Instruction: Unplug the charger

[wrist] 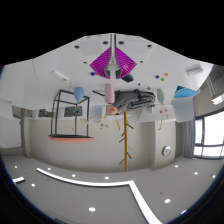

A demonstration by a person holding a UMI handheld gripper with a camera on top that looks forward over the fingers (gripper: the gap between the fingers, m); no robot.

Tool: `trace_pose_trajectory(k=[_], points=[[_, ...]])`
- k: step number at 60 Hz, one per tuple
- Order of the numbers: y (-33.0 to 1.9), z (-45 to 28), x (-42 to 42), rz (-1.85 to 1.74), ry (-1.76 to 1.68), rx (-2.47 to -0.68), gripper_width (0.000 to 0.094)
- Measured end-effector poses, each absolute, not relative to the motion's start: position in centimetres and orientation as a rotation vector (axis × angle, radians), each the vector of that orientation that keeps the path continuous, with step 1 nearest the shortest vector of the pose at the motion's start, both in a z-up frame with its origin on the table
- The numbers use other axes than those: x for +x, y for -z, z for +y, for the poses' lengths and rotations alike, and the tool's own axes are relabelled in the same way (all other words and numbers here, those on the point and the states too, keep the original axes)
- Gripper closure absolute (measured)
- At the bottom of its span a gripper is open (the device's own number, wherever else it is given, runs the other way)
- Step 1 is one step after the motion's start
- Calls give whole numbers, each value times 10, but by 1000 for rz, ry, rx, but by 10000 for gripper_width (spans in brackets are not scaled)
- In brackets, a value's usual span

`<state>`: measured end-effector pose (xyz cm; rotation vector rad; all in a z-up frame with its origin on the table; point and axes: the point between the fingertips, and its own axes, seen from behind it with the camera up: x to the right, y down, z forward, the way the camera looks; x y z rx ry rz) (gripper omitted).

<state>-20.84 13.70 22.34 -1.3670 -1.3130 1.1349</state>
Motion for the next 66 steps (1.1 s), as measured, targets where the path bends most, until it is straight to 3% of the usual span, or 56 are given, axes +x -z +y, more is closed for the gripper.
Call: trace_pose_trajectory(k=[5,6,12,32,42,50,56,59,66], points=[[-275,157,-213,-1279,-1109,-1369,898],[-260,163,-214,-1299,-1113,-1363,897],[-260,197,-202,-1317,-1068,-1434,895],[-81,341,-139,-1481,-738,-1616,889],[-37,354,-142,-1521,-666,-1641,840],[-13,359,-149,-1563,-670,-1665,655],[-18,360,-147,-1573,-677,-1697,92],[-26,357,-147,-1576,-697,-1715,117],[-73,355,-106,-1579,-708,-1762,82]])
